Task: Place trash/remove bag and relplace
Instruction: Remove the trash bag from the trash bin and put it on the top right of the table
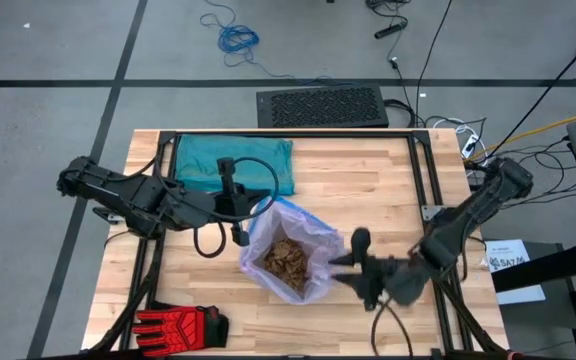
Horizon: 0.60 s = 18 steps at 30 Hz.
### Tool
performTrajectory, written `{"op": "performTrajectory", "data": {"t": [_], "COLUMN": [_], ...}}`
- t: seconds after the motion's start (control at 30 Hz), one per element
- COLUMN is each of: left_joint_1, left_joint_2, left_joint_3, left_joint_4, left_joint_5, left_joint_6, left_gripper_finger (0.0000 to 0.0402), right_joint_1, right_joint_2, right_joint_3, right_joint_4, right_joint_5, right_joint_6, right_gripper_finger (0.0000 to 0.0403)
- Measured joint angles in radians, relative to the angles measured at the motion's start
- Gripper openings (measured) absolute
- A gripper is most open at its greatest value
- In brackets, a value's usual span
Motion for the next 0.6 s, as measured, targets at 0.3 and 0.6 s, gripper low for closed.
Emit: {"op": "performTrajectory", "data": {"t": [0.3,0.6], "left_joint_1": [0.000,0.000], "left_joint_2": [0.000,0.000], "left_joint_3": [0.000,0.000], "left_joint_4": [-0.003,-0.012], "left_joint_5": [0.000,0.000], "left_joint_6": [-0.025,-0.026], "left_gripper_finger": [0.0000,0.0000], "right_joint_1": [0.060,-0.043], "right_joint_2": [0.142,0.152], "right_joint_3": [0.000,0.000], "right_joint_4": [-0.018,-0.031], "right_joint_5": [0.128,0.196], "right_joint_6": [0.124,0.113], "right_gripper_finger": [0.0171,0.0141]}}
